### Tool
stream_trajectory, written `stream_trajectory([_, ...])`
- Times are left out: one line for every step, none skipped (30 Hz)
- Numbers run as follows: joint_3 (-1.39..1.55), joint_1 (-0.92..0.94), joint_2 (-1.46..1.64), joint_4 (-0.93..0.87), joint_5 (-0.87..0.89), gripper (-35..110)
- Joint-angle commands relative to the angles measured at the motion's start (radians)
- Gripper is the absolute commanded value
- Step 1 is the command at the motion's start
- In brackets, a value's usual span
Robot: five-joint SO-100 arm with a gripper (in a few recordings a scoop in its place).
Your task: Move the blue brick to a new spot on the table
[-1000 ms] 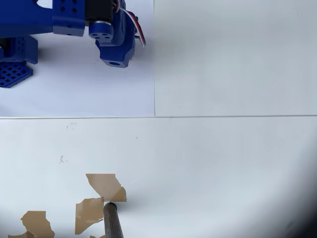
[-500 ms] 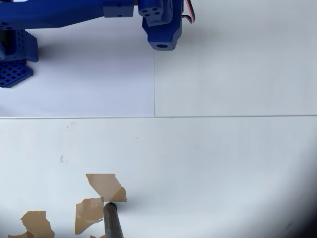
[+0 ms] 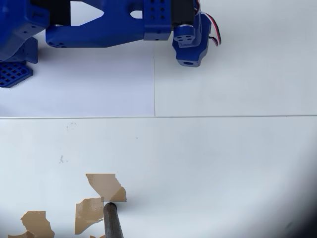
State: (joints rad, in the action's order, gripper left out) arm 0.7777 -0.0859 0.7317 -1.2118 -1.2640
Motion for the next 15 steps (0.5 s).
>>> stream_trajectory([-0.209,0.015,-0.003,-0.126,0.006,27])
stream_trajectory([-0.282,0.018,-0.020,-0.183,0.017,28])
stream_trajectory([-0.397,0.018,-0.052,-0.258,0.029,29])
stream_trajectory([-0.566,0.018,-0.112,-0.350,0.041,30])
stream_trajectory([-0.759,0.015,-0.186,-0.439,0.051,31])
stream_trajectory([-0.775,0.014,-0.163,-0.445,0.072,31])
stream_trajectory([-0.704,0.015,-0.098,-0.439,0.078,31])
stream_trajectory([-0.632,0.015,-0.031,-0.439,0.087,31])
stream_trajectory([-0.560,0.015,0.032,-0.439,0.100,31])
stream_trajectory([-0.474,0.014,0.101,-0.439,0.107,30])
stream_trajectory([-0.385,0.011,0.170,-0.439,0.117,29])
stream_trajectory([-0.290,0.009,0.241,-0.436,0.123,28])
stream_trajectory([-0.186,0.006,0.313,-0.433,0.129,28])
stream_trajectory([-0.063,0.002,0.394,-0.414,0.130,27])
stream_trajectory([0.083,-0.002,0.492,-0.377,0.129,27])
